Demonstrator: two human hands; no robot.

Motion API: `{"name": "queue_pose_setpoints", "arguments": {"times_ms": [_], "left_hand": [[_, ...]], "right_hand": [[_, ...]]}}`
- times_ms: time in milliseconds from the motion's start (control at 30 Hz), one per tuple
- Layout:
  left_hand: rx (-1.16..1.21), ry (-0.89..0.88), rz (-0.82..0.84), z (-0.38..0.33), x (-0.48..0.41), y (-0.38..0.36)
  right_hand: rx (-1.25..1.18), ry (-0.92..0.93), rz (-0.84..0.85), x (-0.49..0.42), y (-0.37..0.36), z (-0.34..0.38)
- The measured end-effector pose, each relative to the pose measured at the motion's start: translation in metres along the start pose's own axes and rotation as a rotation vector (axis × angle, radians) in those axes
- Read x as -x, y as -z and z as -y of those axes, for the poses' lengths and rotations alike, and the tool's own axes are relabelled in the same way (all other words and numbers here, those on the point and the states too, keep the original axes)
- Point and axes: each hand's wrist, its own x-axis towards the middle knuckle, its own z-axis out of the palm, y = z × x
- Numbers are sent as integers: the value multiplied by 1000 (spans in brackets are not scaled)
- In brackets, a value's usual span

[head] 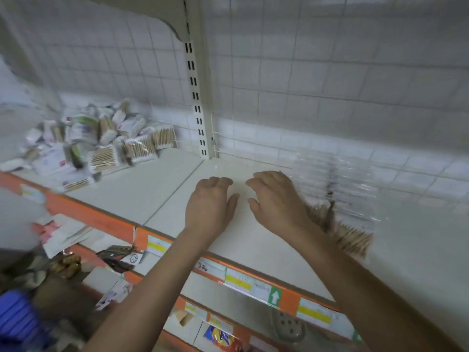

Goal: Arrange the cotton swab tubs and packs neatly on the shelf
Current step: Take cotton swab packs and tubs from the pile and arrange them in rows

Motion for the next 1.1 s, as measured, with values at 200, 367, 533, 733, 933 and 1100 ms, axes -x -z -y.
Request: {"name": "queue_pose_setpoints", "arguments": {"times_ms": [200, 367, 533, 733, 933, 1100], "left_hand": [[-81, 96, -17, 61, -2, 18], [-152, 146, -24, 130, -16, 31], [-246, 195, -5, 201, -34, 47], [-327, 245, 12, 267, -58, 64], [-287, 225, 8, 313, -77, 66], [-223, 150, -5, 319, -93, 73]], "right_hand": [[-32, 105, 32, -38, -28, 44], [-75, 123, 74, -88, -65, 87], [-109, 130, 113, -139, -103, 136], [-153, 74, 103, -198, -141, 181], [-177, -46, 26, -244, -159, 203], [-190, -70, -42, -274, -157, 210]]}}
